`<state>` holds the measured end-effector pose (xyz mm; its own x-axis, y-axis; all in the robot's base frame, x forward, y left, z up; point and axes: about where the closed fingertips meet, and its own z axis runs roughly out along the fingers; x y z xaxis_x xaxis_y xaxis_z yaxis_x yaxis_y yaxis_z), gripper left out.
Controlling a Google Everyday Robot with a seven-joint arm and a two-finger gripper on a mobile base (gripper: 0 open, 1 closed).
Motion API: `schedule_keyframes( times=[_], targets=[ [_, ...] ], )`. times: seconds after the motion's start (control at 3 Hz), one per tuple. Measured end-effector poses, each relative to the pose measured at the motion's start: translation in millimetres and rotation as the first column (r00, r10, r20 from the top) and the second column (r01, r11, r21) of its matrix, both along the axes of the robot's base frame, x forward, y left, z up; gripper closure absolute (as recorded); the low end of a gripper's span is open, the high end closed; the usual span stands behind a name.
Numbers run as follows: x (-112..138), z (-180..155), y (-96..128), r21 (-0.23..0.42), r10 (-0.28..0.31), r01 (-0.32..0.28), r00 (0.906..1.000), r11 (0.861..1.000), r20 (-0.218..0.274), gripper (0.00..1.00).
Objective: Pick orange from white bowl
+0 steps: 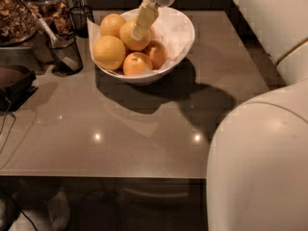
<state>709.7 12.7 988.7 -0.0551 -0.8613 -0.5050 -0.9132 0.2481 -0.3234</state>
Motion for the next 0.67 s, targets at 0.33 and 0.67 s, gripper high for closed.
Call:
schedule_keyframes(
  times=[0.33,0.67],
  targets=[
    [1.9,-11.8,1.1,0.013,0.003,-0.002,0.9987,1.0,-0.051,0.28],
    [1.7,-21.5,1.4,0.025,-0.004,0.006,0.9954,1.0,-0.096,0.29]
  ],
)
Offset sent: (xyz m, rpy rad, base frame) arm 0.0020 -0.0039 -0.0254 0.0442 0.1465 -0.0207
